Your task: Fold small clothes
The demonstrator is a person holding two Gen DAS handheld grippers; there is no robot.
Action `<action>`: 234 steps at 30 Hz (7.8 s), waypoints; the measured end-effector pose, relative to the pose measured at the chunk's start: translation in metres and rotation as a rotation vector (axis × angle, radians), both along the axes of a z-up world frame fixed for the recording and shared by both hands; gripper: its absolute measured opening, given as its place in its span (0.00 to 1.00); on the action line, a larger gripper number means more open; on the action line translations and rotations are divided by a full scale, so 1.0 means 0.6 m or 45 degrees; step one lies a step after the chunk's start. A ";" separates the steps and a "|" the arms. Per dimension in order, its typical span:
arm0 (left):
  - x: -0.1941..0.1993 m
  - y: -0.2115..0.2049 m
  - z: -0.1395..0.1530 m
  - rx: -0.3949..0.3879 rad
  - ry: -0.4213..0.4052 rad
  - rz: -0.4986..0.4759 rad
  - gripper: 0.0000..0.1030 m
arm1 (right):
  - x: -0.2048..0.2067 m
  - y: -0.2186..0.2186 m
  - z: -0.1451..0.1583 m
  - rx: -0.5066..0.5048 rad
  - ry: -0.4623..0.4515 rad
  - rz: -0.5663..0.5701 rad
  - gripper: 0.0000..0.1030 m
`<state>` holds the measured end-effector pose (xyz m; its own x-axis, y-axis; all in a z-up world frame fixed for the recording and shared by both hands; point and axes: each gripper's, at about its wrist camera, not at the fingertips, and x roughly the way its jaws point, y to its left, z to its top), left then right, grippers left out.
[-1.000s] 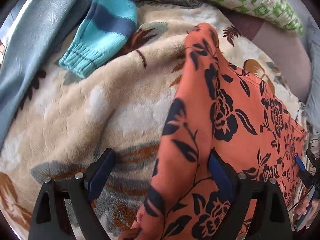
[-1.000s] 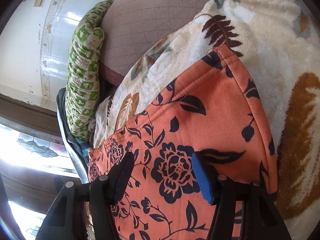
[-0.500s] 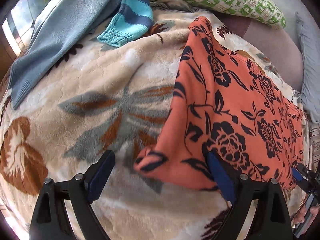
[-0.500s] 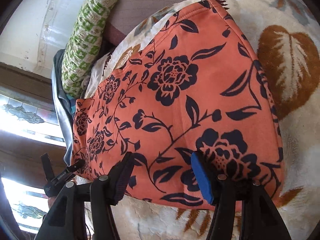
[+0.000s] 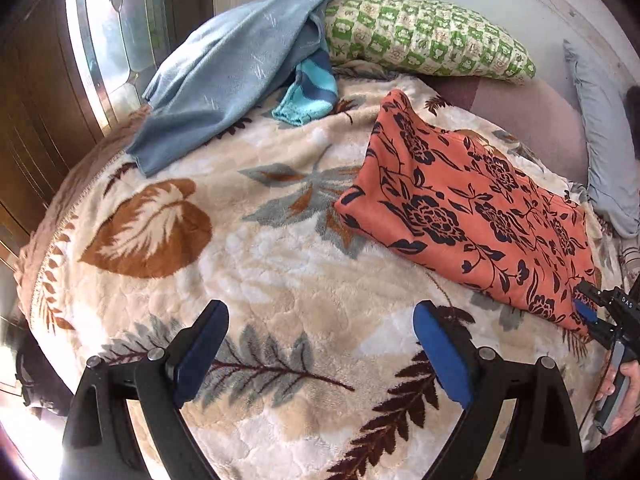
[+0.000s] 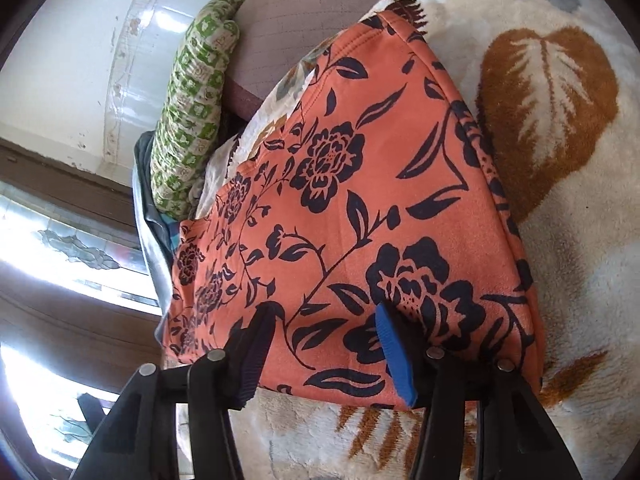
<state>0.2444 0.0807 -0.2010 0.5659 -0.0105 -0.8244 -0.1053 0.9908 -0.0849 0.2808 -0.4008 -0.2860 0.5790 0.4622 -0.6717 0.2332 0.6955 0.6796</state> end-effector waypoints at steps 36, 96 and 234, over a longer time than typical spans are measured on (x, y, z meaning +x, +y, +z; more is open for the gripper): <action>0.190 0.018 -0.079 -0.108 -0.025 0.230 0.92 | 0.075 0.223 0.080 -0.685 -0.240 0.268 0.53; 0.173 -0.279 0.075 -0.344 -0.286 -0.392 0.17 | 0.031 -0.051 0.065 -0.049 -0.233 -0.155 0.56; 0.126 -0.464 -0.043 -0.013 -0.064 -0.688 0.62 | 0.089 -0.102 0.129 -0.070 -0.266 0.063 0.34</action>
